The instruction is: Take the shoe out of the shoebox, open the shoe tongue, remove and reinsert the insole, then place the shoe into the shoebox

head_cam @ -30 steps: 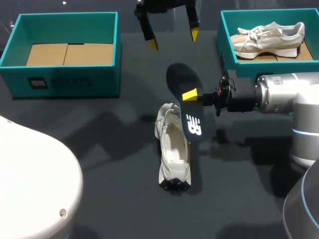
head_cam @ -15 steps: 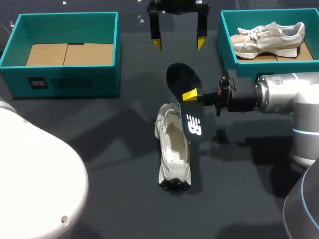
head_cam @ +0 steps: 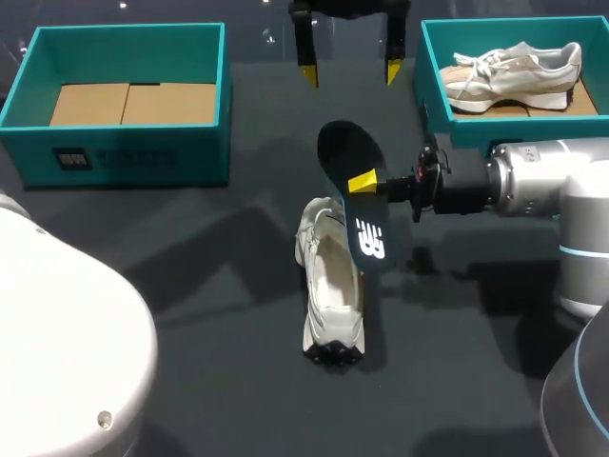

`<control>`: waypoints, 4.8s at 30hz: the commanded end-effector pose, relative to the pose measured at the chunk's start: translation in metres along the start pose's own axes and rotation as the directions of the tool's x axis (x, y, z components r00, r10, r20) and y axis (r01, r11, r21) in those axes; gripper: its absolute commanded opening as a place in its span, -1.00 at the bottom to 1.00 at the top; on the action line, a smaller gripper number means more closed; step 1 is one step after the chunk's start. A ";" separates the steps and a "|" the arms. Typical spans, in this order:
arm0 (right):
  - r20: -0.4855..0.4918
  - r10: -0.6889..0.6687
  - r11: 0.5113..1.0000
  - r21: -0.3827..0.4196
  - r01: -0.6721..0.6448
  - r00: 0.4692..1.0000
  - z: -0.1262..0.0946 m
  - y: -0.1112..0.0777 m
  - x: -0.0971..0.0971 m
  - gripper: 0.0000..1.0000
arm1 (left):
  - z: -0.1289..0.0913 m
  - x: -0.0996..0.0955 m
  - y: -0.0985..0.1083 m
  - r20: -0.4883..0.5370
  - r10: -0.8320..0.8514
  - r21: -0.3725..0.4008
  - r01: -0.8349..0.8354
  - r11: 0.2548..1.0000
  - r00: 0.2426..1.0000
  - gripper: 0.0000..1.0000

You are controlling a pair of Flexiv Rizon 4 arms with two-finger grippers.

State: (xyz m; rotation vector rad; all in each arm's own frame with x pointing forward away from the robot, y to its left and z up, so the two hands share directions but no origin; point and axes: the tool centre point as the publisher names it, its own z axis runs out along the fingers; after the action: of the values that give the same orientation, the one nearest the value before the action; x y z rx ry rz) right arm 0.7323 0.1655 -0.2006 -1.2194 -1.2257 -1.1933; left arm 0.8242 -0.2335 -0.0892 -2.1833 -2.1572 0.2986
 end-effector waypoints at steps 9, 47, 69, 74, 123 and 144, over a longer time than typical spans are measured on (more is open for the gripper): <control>0.001 0.000 1.000 -0.002 0.000 1.000 0.001 -0.001 0.000 -1.00 | 0.019 0.047 -0.017 0.487 0.057 -0.164 0.027 0.986 0.871 1.00; 0.001 0.000 1.000 -0.002 0.000 1.000 0.001 -0.001 0.000 -1.00 | 0.042 0.079 -0.022 0.866 0.068 -0.148 0.123 0.981 0.496 1.00; -0.051 0.006 1.000 -0.007 -0.006 0.999 0.008 -0.003 0.010 -1.00 | 0.092 0.058 -0.018 0.958 0.090 -0.128 0.127 0.984 0.272 1.00; -0.070 0.006 1.000 -0.015 -0.007 0.998 0.013 -0.004 0.015 -1.00 | 0.094 0.051 -0.020 0.966 0.114 -0.149 0.141 0.979 0.233 1.00; -0.087 0.040 0.999 -0.028 -0.043 0.995 0.032 -0.007 0.013 -1.00 | 0.113 0.018 -0.026 0.978 0.136 -0.162 0.157 0.974 0.160 -1.00; 0.004 -0.210 0.964 0.165 0.207 0.978 -0.030 -0.012 0.002 1.00 | 0.100 0.061 -0.052 0.963 0.076 -0.116 0.142 0.983 0.260 -1.00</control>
State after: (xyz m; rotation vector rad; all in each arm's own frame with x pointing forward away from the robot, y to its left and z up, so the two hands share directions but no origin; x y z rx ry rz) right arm 0.7163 0.1365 -0.1970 -1.0228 -1.4552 -1.2324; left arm 0.7563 -0.1908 -0.1916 -2.2493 -2.7586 2.0873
